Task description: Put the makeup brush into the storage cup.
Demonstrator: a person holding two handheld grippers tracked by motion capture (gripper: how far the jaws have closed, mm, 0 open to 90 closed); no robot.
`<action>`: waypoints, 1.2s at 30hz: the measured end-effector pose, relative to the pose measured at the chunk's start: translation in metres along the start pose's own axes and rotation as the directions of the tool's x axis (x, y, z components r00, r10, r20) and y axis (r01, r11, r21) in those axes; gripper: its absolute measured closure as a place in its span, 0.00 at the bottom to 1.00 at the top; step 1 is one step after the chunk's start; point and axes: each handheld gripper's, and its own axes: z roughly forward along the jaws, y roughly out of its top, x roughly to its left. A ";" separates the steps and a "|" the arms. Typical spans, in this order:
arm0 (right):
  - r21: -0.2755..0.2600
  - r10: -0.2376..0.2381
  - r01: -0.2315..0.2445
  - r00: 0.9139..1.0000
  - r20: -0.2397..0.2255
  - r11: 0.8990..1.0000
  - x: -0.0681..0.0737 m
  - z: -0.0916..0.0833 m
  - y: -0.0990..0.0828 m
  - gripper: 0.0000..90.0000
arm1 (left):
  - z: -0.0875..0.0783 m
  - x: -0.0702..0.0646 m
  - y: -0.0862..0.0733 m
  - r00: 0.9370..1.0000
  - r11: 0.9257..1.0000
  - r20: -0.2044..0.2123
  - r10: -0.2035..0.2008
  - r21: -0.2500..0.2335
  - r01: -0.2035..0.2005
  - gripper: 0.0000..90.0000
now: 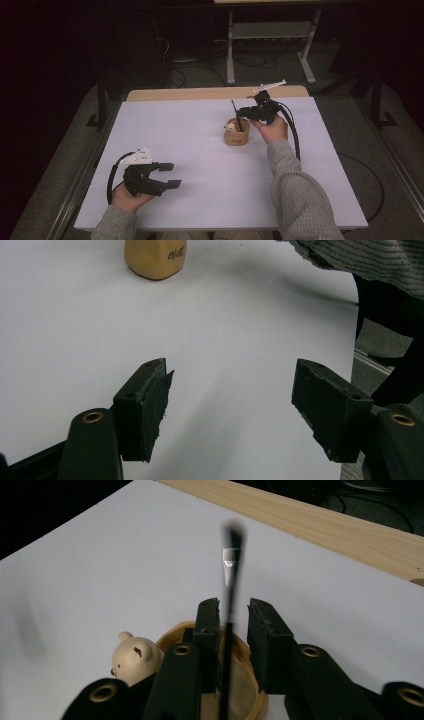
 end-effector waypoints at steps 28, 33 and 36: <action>-0.029 -0.017 0.017 1.000 -0.007 0.999 0.006 -0.039 -0.023 0.59 | 0.002 0.003 -0.001 1.000 1.000 -0.020 -0.016 0.016 0.016 0.31; -0.031 -0.023 0.023 1.000 -0.014 0.999 0.009 -0.043 -0.024 0.56 | 0.001 0.003 0.000 1.000 1.000 -0.025 -0.016 0.013 0.016 0.31; -0.034 -0.026 0.026 1.000 -0.016 0.999 0.010 -0.044 -0.024 0.54 | 0.002 0.003 0.000 1.000 1.000 -0.025 -0.017 0.014 0.017 0.30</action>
